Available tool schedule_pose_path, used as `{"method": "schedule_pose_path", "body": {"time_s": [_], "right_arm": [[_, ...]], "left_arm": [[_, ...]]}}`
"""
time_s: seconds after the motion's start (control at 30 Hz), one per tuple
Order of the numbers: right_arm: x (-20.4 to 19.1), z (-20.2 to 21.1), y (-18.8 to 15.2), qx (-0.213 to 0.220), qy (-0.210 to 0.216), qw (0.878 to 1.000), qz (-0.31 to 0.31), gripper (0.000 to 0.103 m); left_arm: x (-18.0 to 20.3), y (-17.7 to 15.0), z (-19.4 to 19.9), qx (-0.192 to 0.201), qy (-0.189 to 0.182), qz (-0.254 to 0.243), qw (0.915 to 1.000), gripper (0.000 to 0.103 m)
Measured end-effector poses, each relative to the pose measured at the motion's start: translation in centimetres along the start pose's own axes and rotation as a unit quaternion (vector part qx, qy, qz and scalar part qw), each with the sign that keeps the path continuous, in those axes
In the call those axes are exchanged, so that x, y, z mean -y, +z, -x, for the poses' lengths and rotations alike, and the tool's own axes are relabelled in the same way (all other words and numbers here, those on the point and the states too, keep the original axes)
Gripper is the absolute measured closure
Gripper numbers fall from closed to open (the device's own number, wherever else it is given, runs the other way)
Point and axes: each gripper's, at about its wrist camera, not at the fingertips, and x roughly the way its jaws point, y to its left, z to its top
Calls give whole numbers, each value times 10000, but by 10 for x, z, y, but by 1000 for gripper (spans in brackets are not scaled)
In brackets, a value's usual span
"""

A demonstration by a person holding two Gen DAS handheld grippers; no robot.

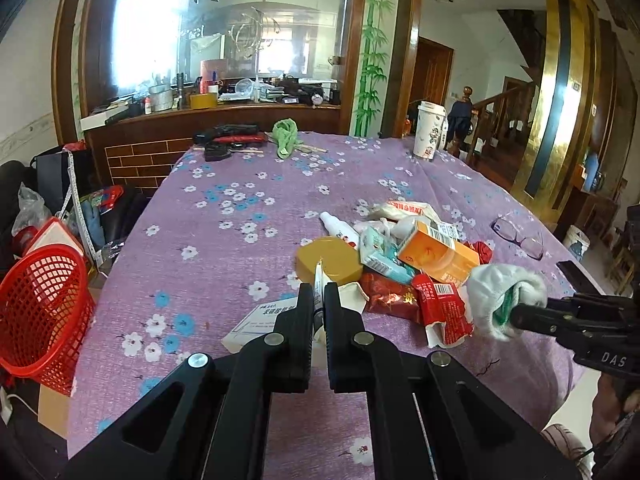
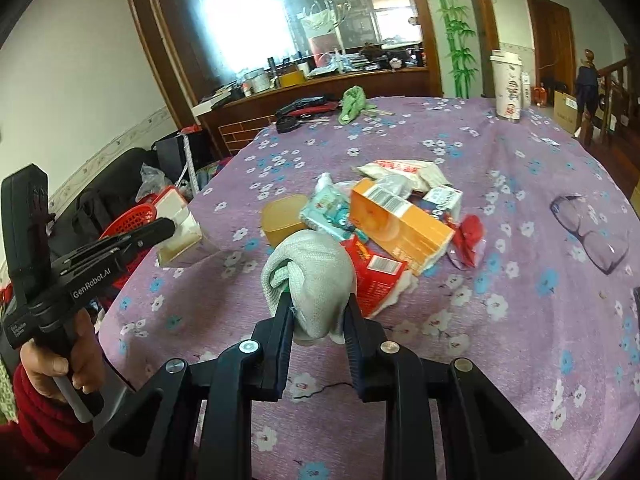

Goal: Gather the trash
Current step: 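Grasp the white crumpled cloth with the right tool while the left tool grasps a white paper strip, then carry both items over the red basket and open both tools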

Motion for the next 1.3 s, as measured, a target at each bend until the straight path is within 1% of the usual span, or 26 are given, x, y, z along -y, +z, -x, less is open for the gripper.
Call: {"method": "schedule_pose_path", "body": {"time_s": [0.27,0.37,0.5,0.63,0.83,0.87,1.03,1.13,1.3], "right_arm": [[-19,-17,12,-182,291,9993,124,77],[-33,-26,20,-290,410,9984,265,77],[-58,-34,32,-360,593,9963,505,77],[-95,-48,51,-411,839,9928,752,77],[-154,-76,76,-570,1221,9855,1033,77],[-164,-80,79,-591,1269,9843,1076,77],[-218,-114,100,-767,1643,9754,1251,77],[-246,-137,106,-902,1790,9709,1308,77],[-287,-180,112,-1132,1952,9656,1293,77]], "left_arm": [[-19,7,19,202,123,156,9996,98],[-29,12,28,293,214,224,9991,98],[-54,20,44,458,370,398,9975,98],[-84,26,63,638,582,587,9945,98],[-136,27,87,812,1093,832,9872,98],[-148,25,91,820,1210,893,9852,98],[-195,12,97,773,1540,1208,9776,98],[-223,1,95,678,1659,1404,9737,98],[-260,-16,84,444,1771,1705,9683,98]]}}
